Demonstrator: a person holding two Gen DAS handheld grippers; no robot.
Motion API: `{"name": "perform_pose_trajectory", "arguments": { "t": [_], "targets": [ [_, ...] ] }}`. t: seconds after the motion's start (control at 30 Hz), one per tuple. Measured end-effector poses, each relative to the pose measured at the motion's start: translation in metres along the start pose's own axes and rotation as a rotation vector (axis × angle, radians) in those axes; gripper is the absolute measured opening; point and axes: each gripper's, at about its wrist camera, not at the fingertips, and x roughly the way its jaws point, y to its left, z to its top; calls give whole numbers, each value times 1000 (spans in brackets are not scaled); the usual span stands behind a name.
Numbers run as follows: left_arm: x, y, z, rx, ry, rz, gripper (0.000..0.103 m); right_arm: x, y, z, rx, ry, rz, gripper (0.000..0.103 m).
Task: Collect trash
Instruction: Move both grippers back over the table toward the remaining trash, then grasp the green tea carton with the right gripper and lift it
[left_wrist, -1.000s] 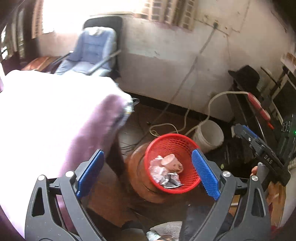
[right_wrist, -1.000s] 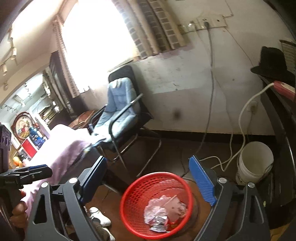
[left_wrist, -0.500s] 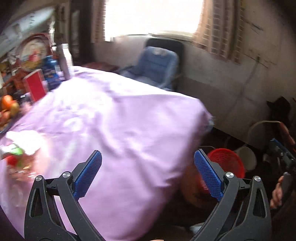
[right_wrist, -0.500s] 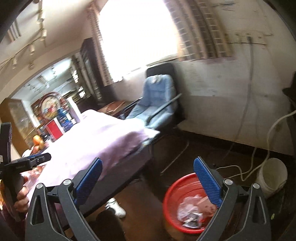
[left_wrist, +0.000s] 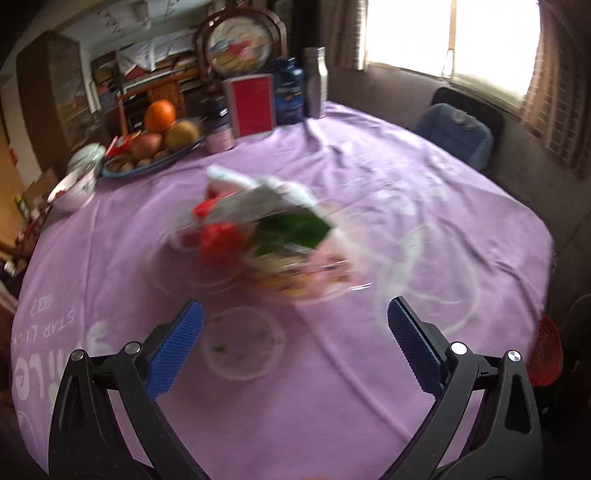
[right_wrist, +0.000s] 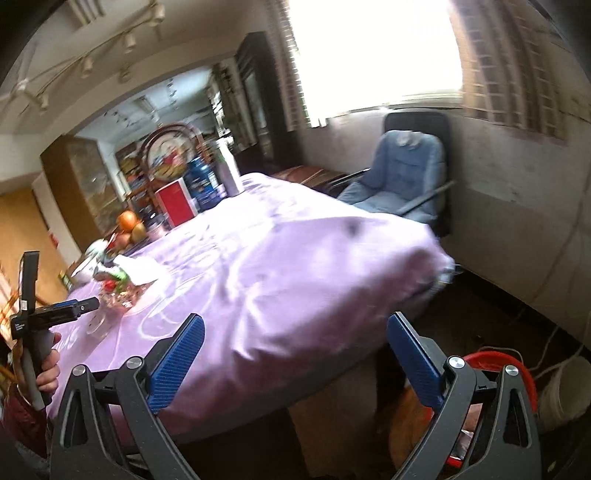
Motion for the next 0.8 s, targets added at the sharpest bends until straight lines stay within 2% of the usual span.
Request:
{"name": "perform_pose_trajectory", "arguments": {
  "t": [0.1,0.33,0.47,0.53,0.63,0.8],
  "targets": [
    [14,27,-4,-30,48,-5,96,22,32,6,-46,33,46,97],
    [46,41,-8,-28,142,-23,96,68,111,20,-180,92,148,97],
    [62,60,-11,-80,214,-65,96,93,159,26,-268,121,213,97],
    [62,67,-13,-77,208,-63,96,107,184,28,-308,135,244,97],
    [65,73,-18,-34,209,12,97,128,216,33,-357,155,281,97],
    [63,75,-21,-26,210,6,97,158,260,39,-417,170,317,97]
  ]
}}
